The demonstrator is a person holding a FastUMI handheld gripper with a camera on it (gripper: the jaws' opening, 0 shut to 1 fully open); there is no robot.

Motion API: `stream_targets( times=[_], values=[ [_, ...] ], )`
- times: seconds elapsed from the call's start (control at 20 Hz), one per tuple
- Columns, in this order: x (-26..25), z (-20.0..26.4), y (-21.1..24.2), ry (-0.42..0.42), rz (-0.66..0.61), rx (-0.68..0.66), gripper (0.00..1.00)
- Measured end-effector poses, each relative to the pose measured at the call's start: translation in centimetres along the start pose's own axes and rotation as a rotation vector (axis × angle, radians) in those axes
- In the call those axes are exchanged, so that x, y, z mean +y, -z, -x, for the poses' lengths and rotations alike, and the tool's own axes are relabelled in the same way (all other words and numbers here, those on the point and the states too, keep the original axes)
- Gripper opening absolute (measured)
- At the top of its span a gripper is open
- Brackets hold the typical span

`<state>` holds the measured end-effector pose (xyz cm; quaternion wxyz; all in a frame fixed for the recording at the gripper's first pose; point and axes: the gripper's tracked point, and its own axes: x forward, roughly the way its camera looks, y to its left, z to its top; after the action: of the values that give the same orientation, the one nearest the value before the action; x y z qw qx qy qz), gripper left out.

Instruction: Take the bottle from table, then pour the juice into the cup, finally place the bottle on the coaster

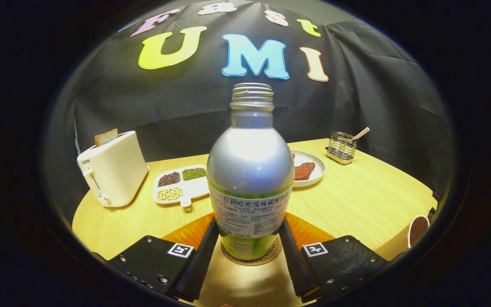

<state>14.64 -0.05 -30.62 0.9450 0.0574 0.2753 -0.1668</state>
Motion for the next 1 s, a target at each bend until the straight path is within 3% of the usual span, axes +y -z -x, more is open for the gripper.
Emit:
stream_targets(
  times=[0.65, 0.7, 0.8, 1.0],
  values=[
    [1.3, -1.1, 1.8, -0.012, 0.045, 0.038, 0.81],
    [1.4, -1.1, 1.8, -0.022, 0.044, 0.037, 0.83],
    [1.3, -0.9, 1.6, -0.021, 0.046, 0.034, 0.98],
    [0.9, 0.1, 0.8, -0.041, 0.029, 0.016, 0.98]
  ],
)
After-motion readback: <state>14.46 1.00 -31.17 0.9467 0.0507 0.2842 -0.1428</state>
